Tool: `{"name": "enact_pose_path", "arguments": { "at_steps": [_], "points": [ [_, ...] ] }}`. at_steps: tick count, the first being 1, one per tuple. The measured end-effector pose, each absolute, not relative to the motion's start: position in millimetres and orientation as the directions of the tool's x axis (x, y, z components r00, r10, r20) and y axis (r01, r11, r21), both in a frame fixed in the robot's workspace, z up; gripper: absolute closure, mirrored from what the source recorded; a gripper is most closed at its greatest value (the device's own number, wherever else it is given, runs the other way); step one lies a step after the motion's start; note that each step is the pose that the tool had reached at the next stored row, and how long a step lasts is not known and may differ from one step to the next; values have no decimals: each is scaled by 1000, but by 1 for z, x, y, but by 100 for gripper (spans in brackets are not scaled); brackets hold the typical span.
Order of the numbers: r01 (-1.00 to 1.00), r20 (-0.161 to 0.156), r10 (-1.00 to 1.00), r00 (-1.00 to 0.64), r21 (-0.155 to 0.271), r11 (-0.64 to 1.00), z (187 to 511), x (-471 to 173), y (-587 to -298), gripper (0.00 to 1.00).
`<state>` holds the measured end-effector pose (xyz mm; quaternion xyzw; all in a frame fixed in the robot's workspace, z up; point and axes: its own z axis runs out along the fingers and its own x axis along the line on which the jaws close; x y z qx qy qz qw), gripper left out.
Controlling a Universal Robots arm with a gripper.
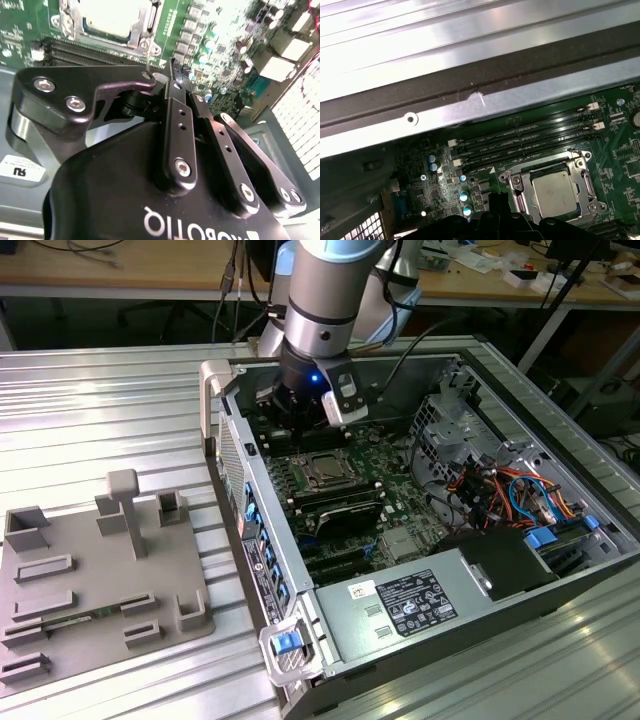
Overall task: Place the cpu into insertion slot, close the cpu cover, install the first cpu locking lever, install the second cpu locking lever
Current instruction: 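Install the first cpu locking lever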
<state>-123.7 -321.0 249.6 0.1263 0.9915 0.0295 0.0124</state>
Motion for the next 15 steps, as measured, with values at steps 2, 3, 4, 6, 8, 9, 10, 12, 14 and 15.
{"name": "enact_pose_path", "arguments": {
  "at_steps": [2,3,4,6,8,9,10,12,14,15],
  "points": [
    [248,-17,249,-968,62,967,249,-124,-317,89],
    [246,-17,248,-969,62,967,249,-124,-316,89],
    [245,-17,246,-969,62,968,249,-124,-315,89],
    [245,-16,246,-969,62,968,247,-117,-315,89],
    [245,-16,246,-969,61,968,246,-109,-315,89],
    [245,-15,246,-969,61,968,246,-105,-315,89],
    [245,-15,246,-969,61,968,245,-99,-315,89],
    [244,-14,246,-969,61,968,244,-93,-315,89],
    [244,-14,246,-969,61,968,243,-89,-315,89],
    [244,-14,245,-969,61,968,242,-88,-315,89]
  ]
}}
